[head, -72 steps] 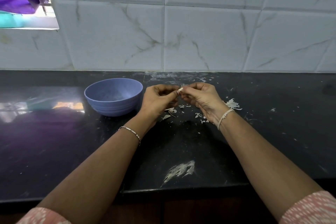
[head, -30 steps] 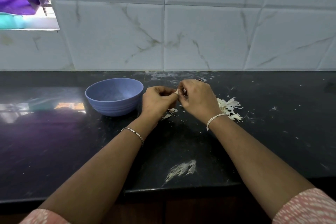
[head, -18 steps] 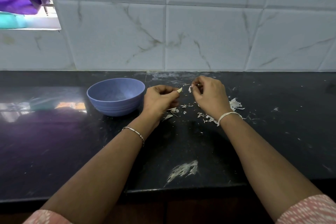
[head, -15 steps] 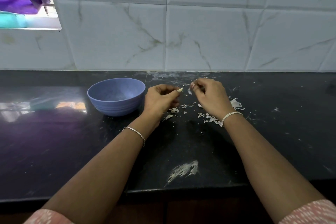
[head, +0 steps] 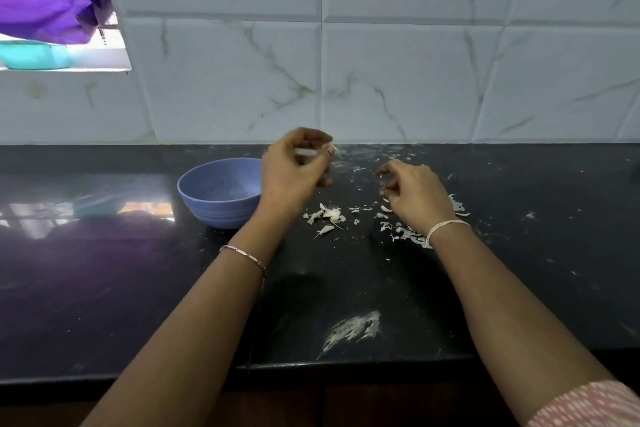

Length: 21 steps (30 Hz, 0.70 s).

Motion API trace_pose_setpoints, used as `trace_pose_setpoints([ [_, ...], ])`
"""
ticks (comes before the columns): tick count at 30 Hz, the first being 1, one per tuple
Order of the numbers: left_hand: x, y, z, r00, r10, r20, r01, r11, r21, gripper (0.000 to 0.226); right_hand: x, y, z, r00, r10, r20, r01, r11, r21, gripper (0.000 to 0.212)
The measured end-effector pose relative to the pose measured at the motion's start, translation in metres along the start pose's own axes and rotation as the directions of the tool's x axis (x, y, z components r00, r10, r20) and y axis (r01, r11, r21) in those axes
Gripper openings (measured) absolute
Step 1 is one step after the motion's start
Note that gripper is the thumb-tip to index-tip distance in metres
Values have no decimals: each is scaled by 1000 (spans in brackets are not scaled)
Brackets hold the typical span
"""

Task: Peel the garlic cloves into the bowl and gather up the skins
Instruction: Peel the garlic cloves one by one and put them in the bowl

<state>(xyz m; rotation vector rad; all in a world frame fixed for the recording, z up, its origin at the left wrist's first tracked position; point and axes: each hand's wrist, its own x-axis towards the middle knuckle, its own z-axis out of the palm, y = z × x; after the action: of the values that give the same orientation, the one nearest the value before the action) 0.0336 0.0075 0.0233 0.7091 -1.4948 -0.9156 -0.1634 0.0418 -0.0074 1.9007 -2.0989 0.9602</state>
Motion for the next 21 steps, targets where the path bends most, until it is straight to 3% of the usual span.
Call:
trace_pose_setpoints([
  [2, 9, 12, -18, 988, 141, -67, -124, 970, 209, 12, 0, -2, -1, 1000, -2, -1, 2, 999, -48, 31],
  [4, 19, 25, -42, 966, 256, -33, -202, 829, 522, 10, -1, -8, 1, 998, -69, 9, 70, 995, -77, 22],
  [5, 25, 27, -54, 969, 247, 17, -197, 729, 655, 10, -1, -13, 3, 993, -117, 20, 118, 991, -67, 18],
  [7, 36, 26, -77, 993, 81, 83, -114, 553, 825, 13, -2, -25, 8, 981, -191, 28, 191, 981, -32, 21],
  [10, 38, 15, -94, 975, -181, 125, -56, 347, 936, 18, -1, -40, 16, 976, -213, 53, 214, 977, -11, 20],
  [13, 31, 21, -92, 978, -143, 151, -82, 404, 911, 16, 6, -46, 24, 940, -269, 211, 276, 961, -6, 17],
  [16, 19, 36, -73, 961, -108, 253, -175, 472, 864, 9, 9, -47, 22, 892, -297, 340, 289, 954, 76, 29],
  [21, -8, 19, -17, 828, -285, 484, -362, 388, 848, 16, 8, -38, 22, 924, -256, 283, 231, 966, 120, 12],
])
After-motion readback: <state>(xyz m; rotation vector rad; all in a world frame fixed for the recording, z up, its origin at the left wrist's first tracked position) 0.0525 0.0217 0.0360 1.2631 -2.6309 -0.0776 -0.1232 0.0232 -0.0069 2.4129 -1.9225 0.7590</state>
